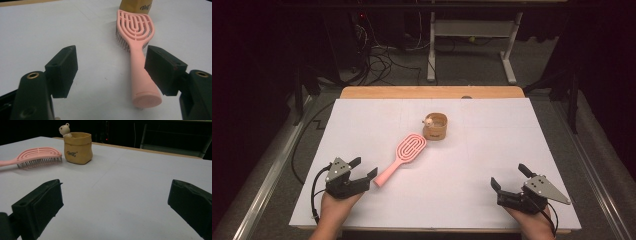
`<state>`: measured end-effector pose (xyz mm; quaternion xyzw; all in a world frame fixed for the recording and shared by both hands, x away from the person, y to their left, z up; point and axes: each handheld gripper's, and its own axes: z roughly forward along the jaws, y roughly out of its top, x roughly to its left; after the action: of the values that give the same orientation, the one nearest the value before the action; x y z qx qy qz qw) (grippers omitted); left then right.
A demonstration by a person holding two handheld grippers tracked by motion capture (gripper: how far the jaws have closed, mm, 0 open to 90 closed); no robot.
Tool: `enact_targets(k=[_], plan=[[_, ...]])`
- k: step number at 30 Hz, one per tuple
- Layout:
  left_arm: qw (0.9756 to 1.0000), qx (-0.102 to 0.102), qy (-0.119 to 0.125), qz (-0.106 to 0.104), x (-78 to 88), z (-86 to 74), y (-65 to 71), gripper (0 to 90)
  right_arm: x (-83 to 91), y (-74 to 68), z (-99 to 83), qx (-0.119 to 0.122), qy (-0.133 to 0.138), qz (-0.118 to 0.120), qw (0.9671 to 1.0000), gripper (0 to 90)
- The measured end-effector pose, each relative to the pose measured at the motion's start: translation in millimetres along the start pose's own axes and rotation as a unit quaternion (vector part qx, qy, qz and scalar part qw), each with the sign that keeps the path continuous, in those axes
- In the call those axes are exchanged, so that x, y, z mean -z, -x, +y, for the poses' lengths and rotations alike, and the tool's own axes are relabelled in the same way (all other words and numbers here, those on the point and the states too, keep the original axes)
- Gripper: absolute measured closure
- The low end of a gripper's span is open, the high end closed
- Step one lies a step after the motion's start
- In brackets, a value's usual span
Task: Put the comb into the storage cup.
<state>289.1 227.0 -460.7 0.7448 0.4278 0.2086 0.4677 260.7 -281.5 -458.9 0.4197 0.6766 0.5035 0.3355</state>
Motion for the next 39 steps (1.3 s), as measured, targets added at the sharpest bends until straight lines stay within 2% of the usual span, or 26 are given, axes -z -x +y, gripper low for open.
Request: enact_targets(k=[2, 4, 6, 7, 10, 16, 23, 24, 33, 34, 39], plan=[[1.0, -0.002, -0.001, 0.001, -0.5, 0.2, 0.9, 26.1, 1.7, 3.2, -1.4, -0.001, 0.0, -0.002, 1.0, 0.4], [1.0, -0.001, -0.003, 0.005, -1.5, 0.8, 1.8, 20.5, 2.9, 6.1, -1.4, -0.008, 0.002, -0.006, 1.0, 0.4], [1.0, -0.001, -0.007, 0.005, -2.4, 0.9, 2.3, 19.7, 4.2, 7.5, -0.7, -0.009, 0.007, -0.01, 0.9999, 0.4], [1.0, -0.001, -0.007, 0.005, -2.4, 0.9, 2.3, 14.2, 4.2, 7.5, -0.7, -0.009, 0.007, -0.01, 0.9999, 0.4], [0.9999, -0.004, -0.011, 0.0, -4.6, 0.9, 2.8, 11.5, 4.7, 7.1, -1.1, -0.003, 0.006, -0.011, 0.9999, 0.4], [0.9998, -0.004, -0.012, -0.017, -6.6, 1.0, 3.9, 0.0, 3.0, 5.1, -2.4, 0.002, 0.001, -0.009, 1.0, 0.4], [0.9994, -0.003, -0.02, -0.028, -9.6, 0.9, 5.5, 0.0, 2.4, 4.3, -2.8, 0.005, -0.003, -0.009, 0.9999, 0.4], [0.9993, -0.003, -0.017, -0.033, -9.6, 1.2, 6.2, 0.0, 2.4, 4.4, -2.9, 0.005, -0.003, -0.008, 0.9999, 0.4], [0.9993, 0.014, -0.004, -0.035, -11.3, 4.2, 6.3, 0.0, 1.9, 4.6, -3.0, 0.004, -0.004, -0.007, 1.0, 0.4], [0.9995, 0.001, -0.008, -0.03, -12.8, 7.3, 7.8, 0.0, 2.2, 4.5, -2.9, 0.004, -0.004, -0.007, 1.0, 0.4], [0.9994, 0.004, -0.009, -0.032, -14.1, 20.0, 8.0, 0.0, 2.3, 4.6, -2.9, 0.002, -0.003, -0.006, 1.0, 0.4]])
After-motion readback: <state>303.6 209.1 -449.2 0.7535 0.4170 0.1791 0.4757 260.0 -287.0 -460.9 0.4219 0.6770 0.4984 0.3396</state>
